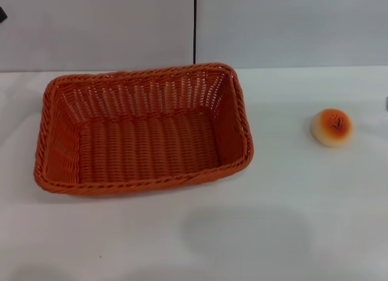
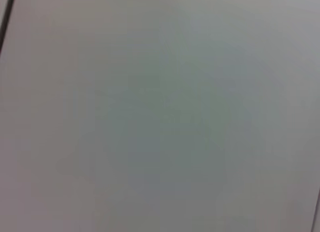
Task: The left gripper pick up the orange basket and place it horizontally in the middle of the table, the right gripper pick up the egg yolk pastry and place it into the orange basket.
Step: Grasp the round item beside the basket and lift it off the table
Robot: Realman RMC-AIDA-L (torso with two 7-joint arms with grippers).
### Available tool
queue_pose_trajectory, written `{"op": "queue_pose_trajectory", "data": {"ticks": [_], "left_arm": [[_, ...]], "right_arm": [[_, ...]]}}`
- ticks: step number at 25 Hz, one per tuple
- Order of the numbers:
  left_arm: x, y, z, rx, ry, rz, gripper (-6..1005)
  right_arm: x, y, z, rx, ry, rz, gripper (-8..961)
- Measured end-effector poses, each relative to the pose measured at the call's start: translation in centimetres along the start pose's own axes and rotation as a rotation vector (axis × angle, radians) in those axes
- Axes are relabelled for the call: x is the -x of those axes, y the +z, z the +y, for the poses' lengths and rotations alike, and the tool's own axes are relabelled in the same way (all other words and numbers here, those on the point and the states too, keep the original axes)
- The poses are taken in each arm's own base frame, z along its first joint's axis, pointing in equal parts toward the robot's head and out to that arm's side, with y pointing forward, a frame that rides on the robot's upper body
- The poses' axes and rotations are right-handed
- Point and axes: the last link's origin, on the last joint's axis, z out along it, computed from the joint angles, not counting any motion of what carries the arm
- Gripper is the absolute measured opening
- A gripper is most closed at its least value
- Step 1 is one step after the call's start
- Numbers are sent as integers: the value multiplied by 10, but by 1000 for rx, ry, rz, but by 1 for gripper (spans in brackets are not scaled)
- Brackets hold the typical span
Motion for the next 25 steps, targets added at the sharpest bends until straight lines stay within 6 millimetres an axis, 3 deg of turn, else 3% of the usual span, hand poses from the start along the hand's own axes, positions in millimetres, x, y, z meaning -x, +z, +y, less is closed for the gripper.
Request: {"op": "queue_pose_trajectory", "data": {"ticks": [7, 25], "left_arm": [[23, -1, 9, 15, 75, -5, 776], [25, -7, 17, 48, 70, 48, 776]], "right_arm": [[3, 40, 12, 2, 34, 153, 681], [-7, 89, -3, -29, 10, 124, 636]]}}
